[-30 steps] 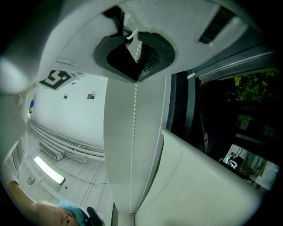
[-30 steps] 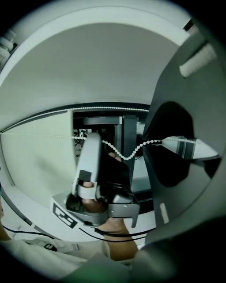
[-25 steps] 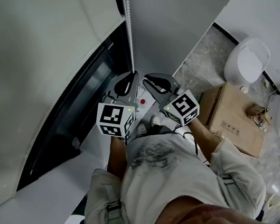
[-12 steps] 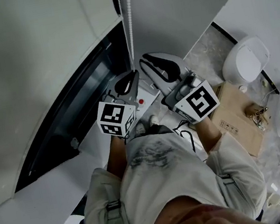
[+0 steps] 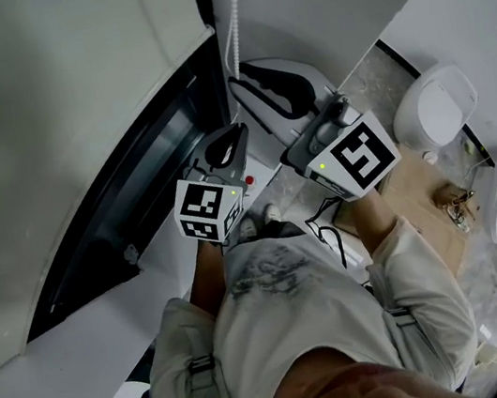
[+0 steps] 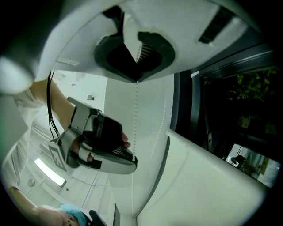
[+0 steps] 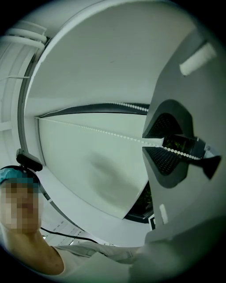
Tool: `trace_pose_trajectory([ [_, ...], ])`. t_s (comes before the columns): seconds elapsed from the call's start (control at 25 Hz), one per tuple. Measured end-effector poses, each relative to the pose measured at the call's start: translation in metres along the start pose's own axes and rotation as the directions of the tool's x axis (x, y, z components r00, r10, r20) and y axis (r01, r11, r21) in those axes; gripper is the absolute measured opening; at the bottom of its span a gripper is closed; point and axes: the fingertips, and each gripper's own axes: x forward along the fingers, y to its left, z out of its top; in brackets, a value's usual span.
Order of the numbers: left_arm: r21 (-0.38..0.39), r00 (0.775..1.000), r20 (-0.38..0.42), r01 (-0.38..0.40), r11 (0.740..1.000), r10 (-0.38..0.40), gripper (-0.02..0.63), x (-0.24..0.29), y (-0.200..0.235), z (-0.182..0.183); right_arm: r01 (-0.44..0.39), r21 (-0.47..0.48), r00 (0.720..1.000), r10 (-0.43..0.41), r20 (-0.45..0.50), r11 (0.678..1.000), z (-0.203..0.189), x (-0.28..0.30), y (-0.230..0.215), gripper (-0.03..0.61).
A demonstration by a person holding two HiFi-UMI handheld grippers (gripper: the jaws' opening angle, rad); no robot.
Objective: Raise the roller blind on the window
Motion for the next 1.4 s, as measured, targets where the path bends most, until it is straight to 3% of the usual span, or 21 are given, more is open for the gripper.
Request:
trace_pose_trajectory([
  [0.12,0.002,1.0,0.0,0.004,1.0,-0.004,0.011,0.001,0.0,-0.001,-0.015,0.012,1.0,0.015,0.006,1.0,0.007,0.005,-0.003,0.071],
  [0.24,0.001,1.0,0.001,0.006,1.0,-0.006,0.011,0.002,-0.001,-0.002,-0.02,0.023,1.0,0.02,-0.008,1.0,0.01,0.008,-0.004,0.03],
  [0.56,0.002,1.0,0.007,0.003,1.0,-0.003,0.011,0.004,-0.002,-0.003,0.048,0.048,0.998,-0.046,-0.03,0.998,0.005,0.006,-0.005,0.011],
  [1.4,-0.071,0.998,-0.064,0.004,0.997,-0.009,0.011,0.007,0.007,-0.068,0.098,0.047,0.988,-0.092,-0.128,0.994,-0.055,-0.003,0.011,0.011],
])
